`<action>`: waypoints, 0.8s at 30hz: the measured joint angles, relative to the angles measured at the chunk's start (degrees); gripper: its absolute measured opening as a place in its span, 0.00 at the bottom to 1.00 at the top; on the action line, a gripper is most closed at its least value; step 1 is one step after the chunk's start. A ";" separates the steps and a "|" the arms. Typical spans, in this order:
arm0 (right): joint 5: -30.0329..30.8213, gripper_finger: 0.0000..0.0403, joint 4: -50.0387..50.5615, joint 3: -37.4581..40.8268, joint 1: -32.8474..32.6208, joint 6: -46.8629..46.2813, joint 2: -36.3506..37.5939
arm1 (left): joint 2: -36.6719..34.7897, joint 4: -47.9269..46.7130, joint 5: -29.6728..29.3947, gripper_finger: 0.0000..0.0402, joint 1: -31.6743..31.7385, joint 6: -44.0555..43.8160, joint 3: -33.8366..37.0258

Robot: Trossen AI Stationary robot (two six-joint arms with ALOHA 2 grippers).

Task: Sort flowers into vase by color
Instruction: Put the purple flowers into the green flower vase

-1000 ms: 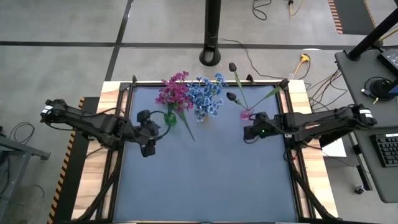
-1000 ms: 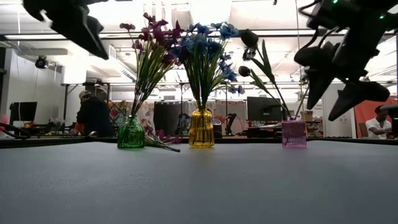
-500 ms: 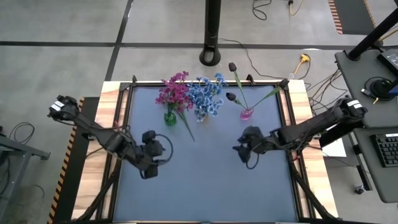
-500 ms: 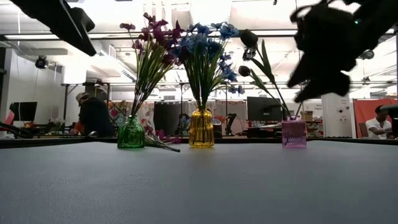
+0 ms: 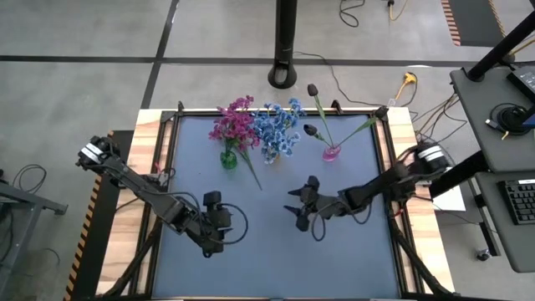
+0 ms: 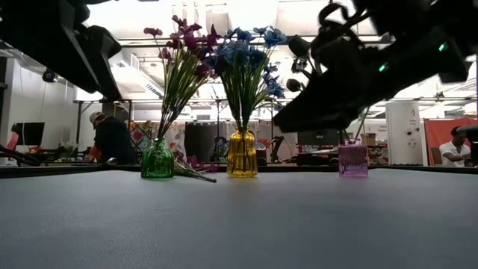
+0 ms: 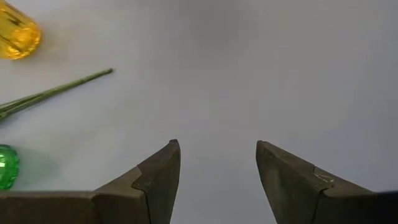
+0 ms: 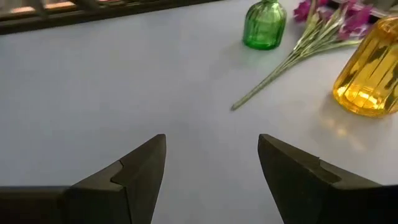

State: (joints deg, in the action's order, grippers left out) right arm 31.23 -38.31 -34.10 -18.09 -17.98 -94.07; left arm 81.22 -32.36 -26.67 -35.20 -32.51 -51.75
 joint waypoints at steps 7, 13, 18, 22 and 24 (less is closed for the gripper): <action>2.37 0.61 -4.04 -7.25 1.93 2.06 -11.38 | 0.34 -0.13 -4.16 0.48 0.00 -0.20 0.00; 6.55 0.61 -4.04 -15.05 3.25 2.17 -19.33 | 0.34 -0.30 -7.78 0.48 0.04 -0.18 0.05; 7.93 0.61 -3.98 -20.98 4.16 1.75 -24.16 | 0.34 -0.67 -8.77 0.48 0.04 -0.20 0.13; 7.93 0.61 -3.56 -24.98 5.02 2.53 -26.84 | 0.34 -0.65 -8.91 0.48 0.04 -0.20 0.19; 7.90 0.61 -1.92 -26.79 5.71 1.92 -27.69 | 0.34 -0.68 -8.97 0.48 0.04 -0.43 0.46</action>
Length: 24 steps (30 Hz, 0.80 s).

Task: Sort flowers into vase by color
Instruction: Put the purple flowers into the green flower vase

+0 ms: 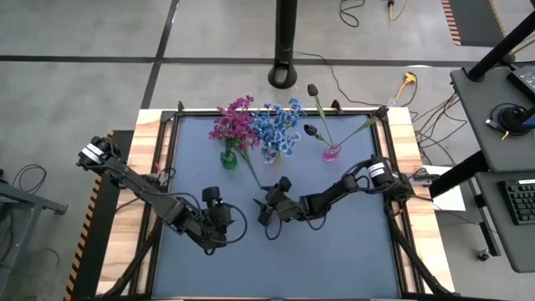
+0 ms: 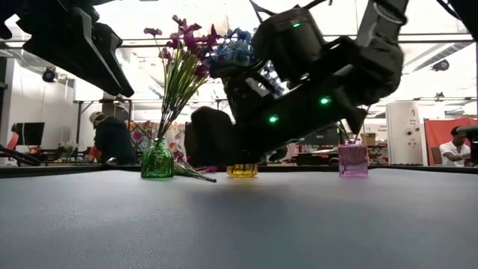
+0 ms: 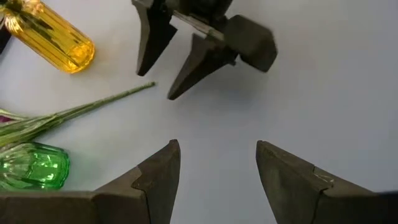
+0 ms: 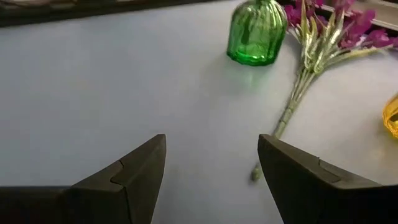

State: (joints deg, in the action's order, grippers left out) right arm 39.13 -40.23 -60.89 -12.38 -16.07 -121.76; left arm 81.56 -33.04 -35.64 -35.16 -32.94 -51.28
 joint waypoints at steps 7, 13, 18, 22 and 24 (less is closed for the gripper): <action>1.60 0.59 12.83 -5.58 3.76 -5.01 -0.65 | 0.00 0.00 -1.31 0.48 0.00 -2.15 1.83; 1.04 0.54 14.61 -6.32 6.18 -5.02 -0.63 | 0.00 -0.20 -1.44 0.48 0.00 -2.61 2.68; -1.83 0.48 14.03 -6.24 7.24 -5.37 -1.97 | 0.00 -0.48 -1.49 0.48 0.00 -2.52 2.68; -1.87 0.45 14.19 -6.02 7.30 -6.72 -2.18 | 0.00 -0.50 -2.30 0.48 0.00 -2.70 2.68; -2.06 0.42 14.21 -5.96 7.30 -6.51 -2.16 | 0.00 -0.54 -2.80 0.48 0.00 -2.74 2.68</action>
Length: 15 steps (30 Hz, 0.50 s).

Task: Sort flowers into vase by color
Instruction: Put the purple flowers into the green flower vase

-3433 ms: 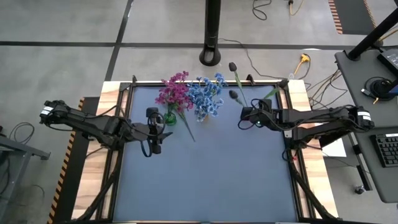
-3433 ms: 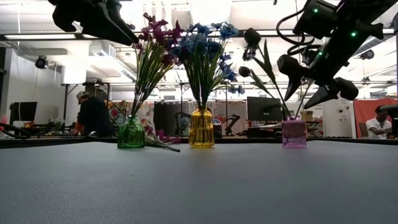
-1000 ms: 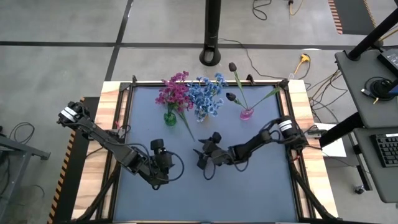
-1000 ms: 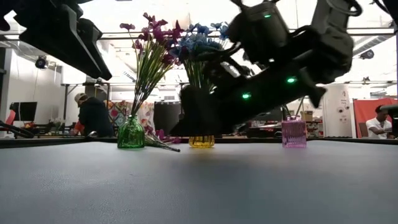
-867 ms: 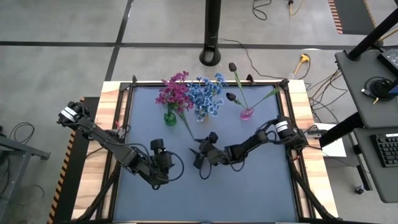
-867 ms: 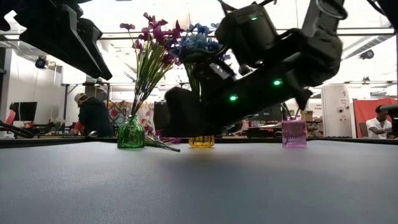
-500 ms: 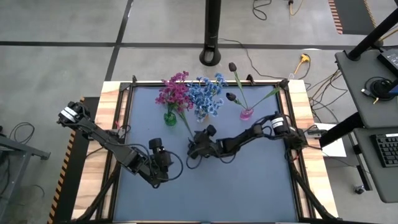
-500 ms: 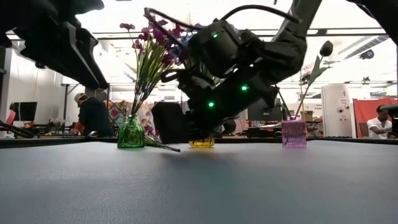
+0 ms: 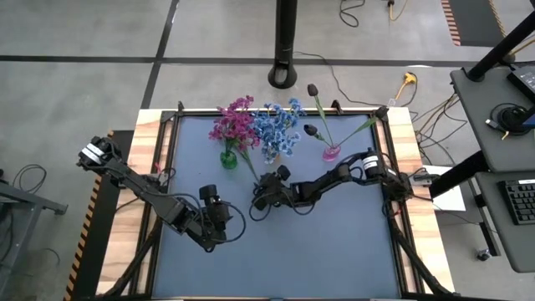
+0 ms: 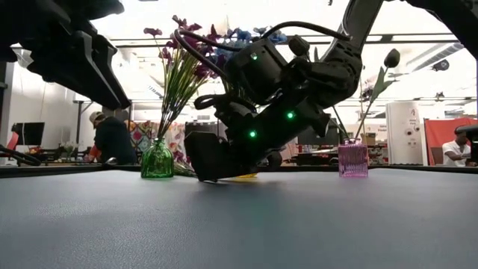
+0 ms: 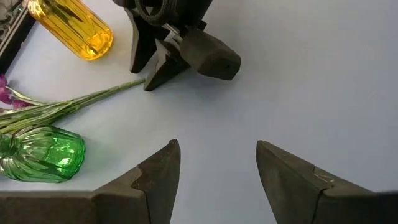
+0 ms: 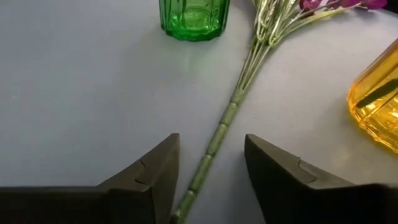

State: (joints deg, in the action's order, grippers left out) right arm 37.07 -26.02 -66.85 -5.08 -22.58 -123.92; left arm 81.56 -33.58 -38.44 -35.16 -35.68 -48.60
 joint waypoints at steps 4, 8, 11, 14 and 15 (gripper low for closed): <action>-0.49 0.35 0.39 -0.14 0.00 0.02 0.07 | 0.00 0.01 -0.13 0.48 0.00 -0.24 0.00; -1.58 0.25 0.91 -0.15 0.02 0.01 0.15 | 0.00 0.04 -0.13 0.48 0.00 -0.50 0.00; -1.56 0.17 1.89 -0.15 -0.02 -0.36 0.20 | 0.00 0.01 -0.11 0.48 0.00 -0.89 0.00; -1.92 0.10 2.52 -0.13 -0.01 -0.36 0.26 | 0.00 -0.01 -0.11 0.48 0.00 -0.90 0.00; -1.93 0.08 2.66 -0.13 -0.01 -0.36 0.26 | 0.00 -0.01 -0.11 0.48 0.00 -0.90 0.00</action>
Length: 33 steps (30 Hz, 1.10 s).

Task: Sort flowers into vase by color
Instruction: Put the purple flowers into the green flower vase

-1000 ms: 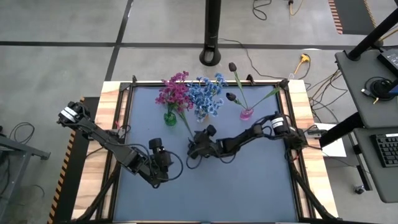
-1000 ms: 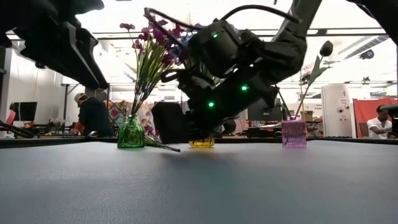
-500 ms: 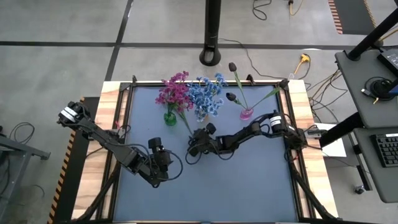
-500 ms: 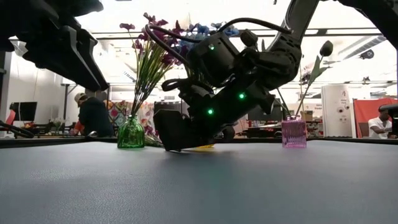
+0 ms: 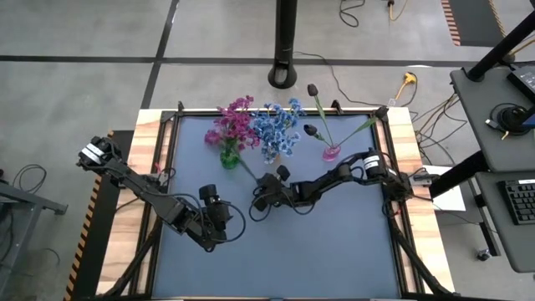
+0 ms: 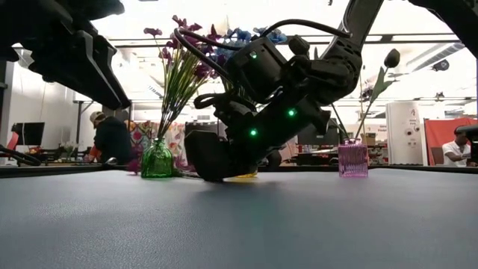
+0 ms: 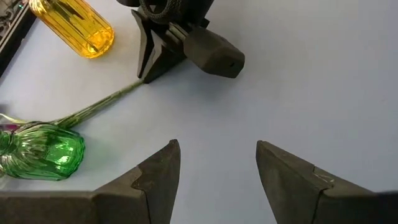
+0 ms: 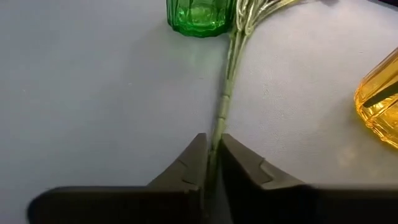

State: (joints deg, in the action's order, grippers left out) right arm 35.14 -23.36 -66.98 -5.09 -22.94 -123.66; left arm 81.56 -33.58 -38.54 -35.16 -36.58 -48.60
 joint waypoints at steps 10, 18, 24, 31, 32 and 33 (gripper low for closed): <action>0.52 0.03 6.68 -0.02 -0.43 0.37 1.96 | 0.00 -0.71 0.04 0.48 -0.02 0.00 0.00; 3.79 0.03 15.45 0.20 -1.02 0.08 5.09 | 0.00 -0.83 0.09 0.48 0.00 -0.02 0.00; 3.96 0.03 23.95 0.20 -1.64 -3.00 7.27 | -0.02 -0.91 0.51 0.48 0.00 -0.45 -0.16; 3.80 0.03 34.37 0.21 -3.14 -6.57 10.12 | -0.11 -2.02 2.33 0.48 -0.09 -0.46 -2.18; 3.51 0.03 36.27 0.25 -3.38 -7.08 10.66 | -0.13 -2.36 2.64 0.48 -0.10 -0.48 -2.62; 3.37 0.03 37.80 0.26 -3.65 -7.39 11.15 | -0.13 -2.93 3.03 0.48 -0.21 -0.46 -3.14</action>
State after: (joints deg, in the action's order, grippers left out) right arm 38.51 14.44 -66.72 -8.74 -30.33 -112.50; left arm 81.43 -36.51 -35.52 -35.37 -37.04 -51.74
